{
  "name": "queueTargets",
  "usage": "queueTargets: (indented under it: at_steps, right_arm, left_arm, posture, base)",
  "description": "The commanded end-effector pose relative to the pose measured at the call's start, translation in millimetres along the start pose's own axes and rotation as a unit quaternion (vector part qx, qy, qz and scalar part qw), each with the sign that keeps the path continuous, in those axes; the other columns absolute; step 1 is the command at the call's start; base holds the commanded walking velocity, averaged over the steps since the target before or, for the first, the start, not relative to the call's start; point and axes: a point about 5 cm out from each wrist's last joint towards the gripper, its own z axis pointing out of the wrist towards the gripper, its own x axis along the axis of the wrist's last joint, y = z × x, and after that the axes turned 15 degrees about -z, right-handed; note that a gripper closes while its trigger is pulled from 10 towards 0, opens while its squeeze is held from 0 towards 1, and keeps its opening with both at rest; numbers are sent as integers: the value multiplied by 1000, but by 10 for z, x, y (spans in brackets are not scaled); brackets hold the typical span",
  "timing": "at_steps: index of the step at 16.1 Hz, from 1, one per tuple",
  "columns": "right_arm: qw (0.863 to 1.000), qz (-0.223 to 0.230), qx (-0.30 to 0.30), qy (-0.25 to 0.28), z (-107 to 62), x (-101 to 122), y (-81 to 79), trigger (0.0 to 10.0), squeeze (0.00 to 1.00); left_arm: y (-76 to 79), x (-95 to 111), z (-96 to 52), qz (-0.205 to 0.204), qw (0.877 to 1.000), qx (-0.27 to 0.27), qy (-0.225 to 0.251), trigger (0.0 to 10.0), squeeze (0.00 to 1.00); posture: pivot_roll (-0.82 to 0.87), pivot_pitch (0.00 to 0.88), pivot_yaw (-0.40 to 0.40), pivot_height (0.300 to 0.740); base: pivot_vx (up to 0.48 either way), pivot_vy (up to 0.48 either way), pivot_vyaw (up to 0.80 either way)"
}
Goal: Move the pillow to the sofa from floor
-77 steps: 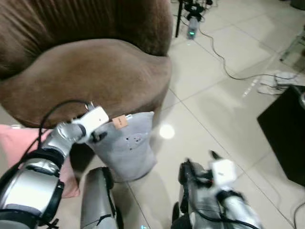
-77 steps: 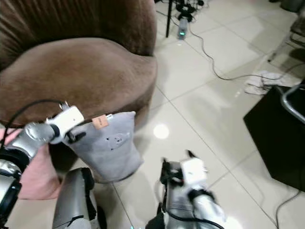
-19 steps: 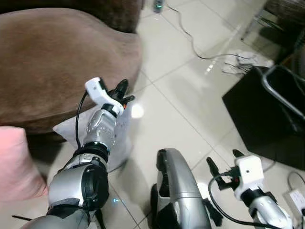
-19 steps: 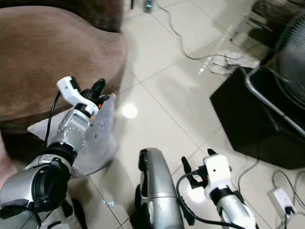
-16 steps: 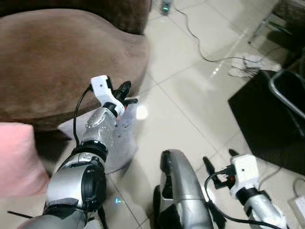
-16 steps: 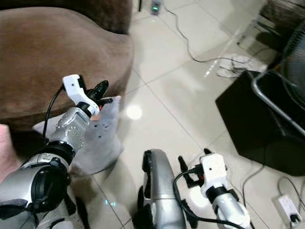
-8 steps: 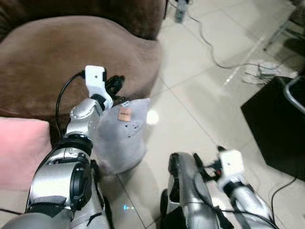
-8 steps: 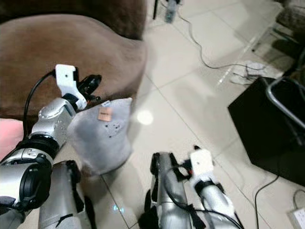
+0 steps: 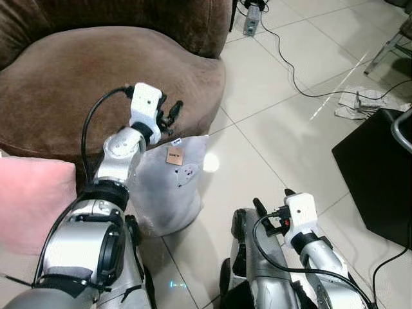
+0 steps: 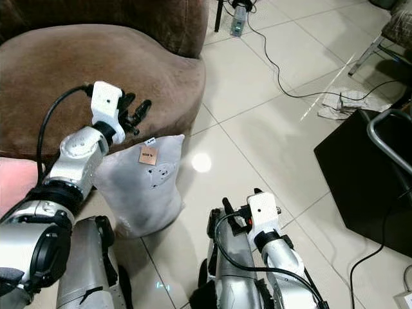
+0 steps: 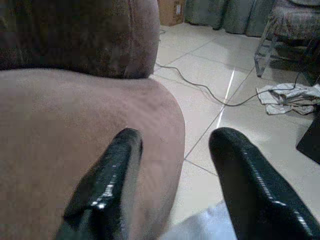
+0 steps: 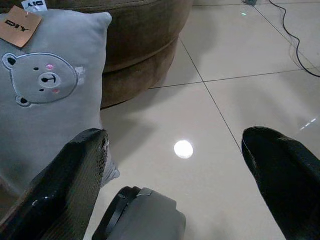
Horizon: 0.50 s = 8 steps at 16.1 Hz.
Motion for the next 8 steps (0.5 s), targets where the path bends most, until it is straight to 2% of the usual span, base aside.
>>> queueTargets:
  at_steps: [1,3,8]
  right_arm:
    - [1000,-6,-1,-10,-29,-62,13,10000,0]
    - [1000,-7,-2,-10,-22,-67,12,10000,0]
    - [1000,-8,-2,-6,-2,-73,-9,10000,0]
  left_arm:
    - [37,-114,-19,-7,1000,-1,-16,10000,1000]
    - [70,-140,-23,1,1000,-14,-21,10000,1000]
    - [49,-133,-22,7,1000,-5,-24,10000,1000]
  posture:
    - [-107,169,-121,511]
    - [-106,167,-119,511]
    - [-103,171,-114,511]
  base:
    - [0,0,0]
    - [0,0,0]
    - [0,0,0]
